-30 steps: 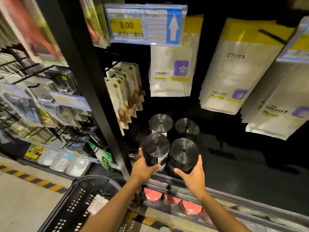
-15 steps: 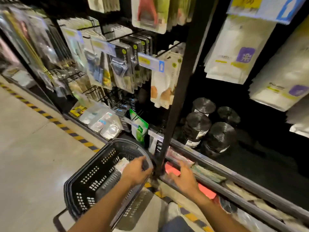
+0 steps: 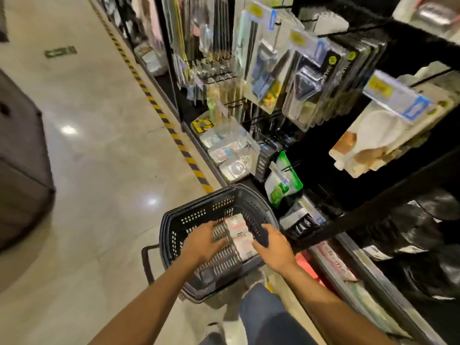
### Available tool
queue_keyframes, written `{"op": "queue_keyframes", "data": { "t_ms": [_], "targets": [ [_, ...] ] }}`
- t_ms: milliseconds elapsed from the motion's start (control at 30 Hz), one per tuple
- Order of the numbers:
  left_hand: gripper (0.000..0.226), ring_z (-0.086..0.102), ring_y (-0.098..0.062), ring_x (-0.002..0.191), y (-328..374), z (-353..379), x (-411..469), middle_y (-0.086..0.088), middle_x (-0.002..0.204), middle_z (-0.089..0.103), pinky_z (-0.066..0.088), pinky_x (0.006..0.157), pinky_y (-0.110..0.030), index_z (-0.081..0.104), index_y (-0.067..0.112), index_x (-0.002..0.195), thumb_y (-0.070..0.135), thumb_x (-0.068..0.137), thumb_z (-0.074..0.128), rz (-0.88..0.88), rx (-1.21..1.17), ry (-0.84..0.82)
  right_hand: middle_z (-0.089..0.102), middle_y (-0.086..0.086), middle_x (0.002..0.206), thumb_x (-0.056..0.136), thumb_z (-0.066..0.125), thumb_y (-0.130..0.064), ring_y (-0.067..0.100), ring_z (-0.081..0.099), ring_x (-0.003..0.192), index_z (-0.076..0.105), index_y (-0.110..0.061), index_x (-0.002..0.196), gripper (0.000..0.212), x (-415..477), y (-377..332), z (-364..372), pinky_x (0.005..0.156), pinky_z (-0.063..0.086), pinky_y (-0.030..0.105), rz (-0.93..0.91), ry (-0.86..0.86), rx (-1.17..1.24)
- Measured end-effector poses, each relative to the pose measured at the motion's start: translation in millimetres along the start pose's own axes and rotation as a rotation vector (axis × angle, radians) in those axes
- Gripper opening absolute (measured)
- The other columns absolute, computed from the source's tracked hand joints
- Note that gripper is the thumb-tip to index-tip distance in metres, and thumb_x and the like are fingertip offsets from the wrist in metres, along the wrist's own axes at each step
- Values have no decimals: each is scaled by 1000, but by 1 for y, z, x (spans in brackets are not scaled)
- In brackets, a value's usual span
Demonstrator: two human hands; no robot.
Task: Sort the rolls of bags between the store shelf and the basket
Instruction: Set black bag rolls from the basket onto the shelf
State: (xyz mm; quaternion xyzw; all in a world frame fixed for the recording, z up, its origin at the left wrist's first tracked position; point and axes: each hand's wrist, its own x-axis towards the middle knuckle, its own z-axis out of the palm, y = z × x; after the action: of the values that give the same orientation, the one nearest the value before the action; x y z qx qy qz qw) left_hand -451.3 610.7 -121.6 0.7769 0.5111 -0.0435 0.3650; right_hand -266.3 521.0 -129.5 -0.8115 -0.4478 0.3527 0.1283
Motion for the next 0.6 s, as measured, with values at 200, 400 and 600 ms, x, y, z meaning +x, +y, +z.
{"op": "queue_keyframes", "data": {
  "t_ms": [200, 400, 600],
  "targets": [
    [60, 46, -23, 127, -5, 10, 45, -7, 141, 48, 37, 100, -29, 36, 13, 141, 38, 91, 57, -155, -129, 23, 50, 10, 134, 90, 61, -28, 26, 48, 123, 42, -13, 136, 52, 68, 8, -6, 97, 37, 31, 5, -164, -85],
    [67, 46, -24, 128, -25, 58, 133, -7, 144, 45, 36, 107, -34, 29, 14, 145, 40, 90, 57, -385, -231, 1, 49, 9, 136, 91, 59, -29, 25, 48, 123, 43, -11, 135, 50, 160, 44, 14, 97, 38, 30, 25, -325, -163],
    [64, 45, -26, 127, -73, 136, 218, -11, 140, 47, 36, 105, -35, 35, 10, 141, 40, 89, 59, -505, -279, 12, 48, 11, 137, 90, 60, -31, 28, 46, 125, 38, -13, 138, 55, 252, 97, 82, 98, 39, 34, 55, -447, -260]
  ]
}}
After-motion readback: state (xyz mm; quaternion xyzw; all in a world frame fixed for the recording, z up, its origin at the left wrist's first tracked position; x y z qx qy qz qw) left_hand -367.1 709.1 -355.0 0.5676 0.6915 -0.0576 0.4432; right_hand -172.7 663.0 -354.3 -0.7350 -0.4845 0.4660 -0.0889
